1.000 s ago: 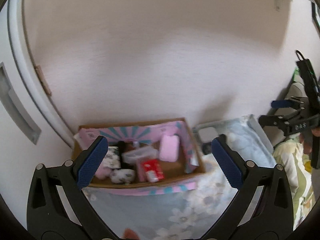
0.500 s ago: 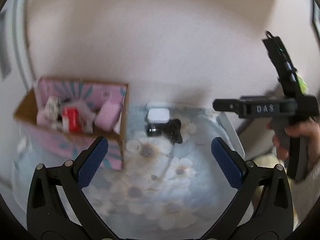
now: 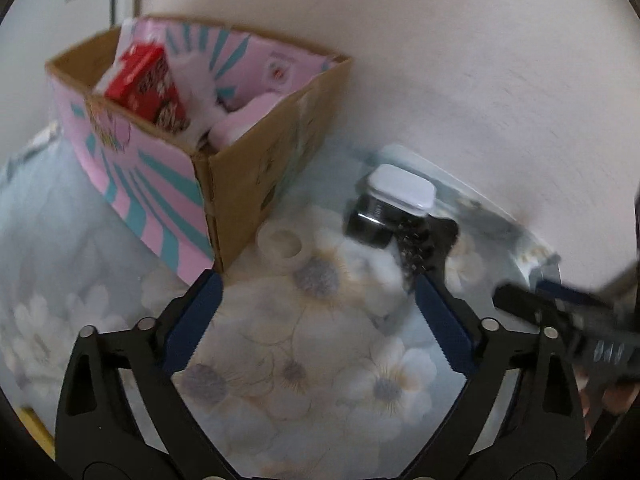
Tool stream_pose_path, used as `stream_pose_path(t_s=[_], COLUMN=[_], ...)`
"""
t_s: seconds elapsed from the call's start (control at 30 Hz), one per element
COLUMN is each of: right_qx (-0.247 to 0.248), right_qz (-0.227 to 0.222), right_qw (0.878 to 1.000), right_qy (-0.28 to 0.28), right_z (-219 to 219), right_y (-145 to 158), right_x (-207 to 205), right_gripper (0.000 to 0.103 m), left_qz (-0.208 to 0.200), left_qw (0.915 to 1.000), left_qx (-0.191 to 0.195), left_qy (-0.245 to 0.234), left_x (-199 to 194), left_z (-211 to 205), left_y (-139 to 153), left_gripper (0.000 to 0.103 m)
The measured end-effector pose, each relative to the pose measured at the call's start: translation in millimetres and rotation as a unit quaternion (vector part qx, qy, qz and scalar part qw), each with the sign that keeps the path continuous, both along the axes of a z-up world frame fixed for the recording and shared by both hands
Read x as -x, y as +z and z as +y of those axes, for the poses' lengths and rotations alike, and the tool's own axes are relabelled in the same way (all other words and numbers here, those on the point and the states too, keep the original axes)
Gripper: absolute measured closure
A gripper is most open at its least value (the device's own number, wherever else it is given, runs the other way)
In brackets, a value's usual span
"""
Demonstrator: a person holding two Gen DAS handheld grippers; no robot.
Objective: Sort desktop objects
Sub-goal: 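Move both tools back to the items on the sheet, then grasp the black hair claw clip with the right tool while the left grasps the clear tape roll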
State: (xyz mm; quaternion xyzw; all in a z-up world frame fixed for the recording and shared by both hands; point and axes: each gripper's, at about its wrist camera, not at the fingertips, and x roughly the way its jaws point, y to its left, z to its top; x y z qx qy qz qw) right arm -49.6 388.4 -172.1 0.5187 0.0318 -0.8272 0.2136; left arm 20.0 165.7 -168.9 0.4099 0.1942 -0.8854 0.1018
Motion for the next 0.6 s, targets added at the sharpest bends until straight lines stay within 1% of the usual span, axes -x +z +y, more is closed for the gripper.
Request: stream_pose_path(t_s=[0.1,0.17,0.23,0.3,0.33,0.37,0.43,0.47,0.53,0.6], right_qx=[0.000,0.001,-0.001,0.008,0.011,0.014,0.018,0.019,0.016,0.017], right_qz=[0.002,0.008,0.017,0.019,0.021,0.023,0.026,0.029,0.036,0.042], right_qw=[1.000,0.999,0.999,0.998,0.998,0.998,0.997,0.996,0.994,0.992], right_qy=[0.018,0.035,0.046,0.052,0.057,0.062,0.076,0.084,0.103,0.115], right_z=[-2,-8,-15,-19,-22,-24,-28,-30,-35,-38], right_y=[-6,-11,-17,-22,-24,-26,-29,-30,-32,-36], right_x=[-1,-2,-3,-1,0,1,3,4,6,10], right_gripper=[0.006,0.006,0.006,0.006,0.006,0.006,0.006,0.006,0.006,0.006], left_qz=[0.001,-0.005,-0.017,-0.022,-0.031,-0.046,-0.064,-0.079,-0.097,-0.116], left_qw=[0.9987,0.9975,0.9946,0.9921,0.9901,0.9859,0.9803,0.9755,0.9710,0.9661], left_qx=[-0.006,-0.003,0.001,0.009,0.014,0.021,0.023,0.020,0.015,0.019], left_qy=[0.050,0.070,0.103,0.124,0.136,0.159,0.186,0.204,0.218,0.230], left_x=[7,13,18,20,22,26,32,36,43,51], left_z=[-7,-8,-7,-5,-4,-4,-6,-9,-12,-14], left_y=[-2,-4,-7,-8,-9,-11,-15,-18,-21,-24], left_gripper=[0.009,0.009,0.009,0.009,0.009,0.008,0.007,0.007,0.007,0.007])
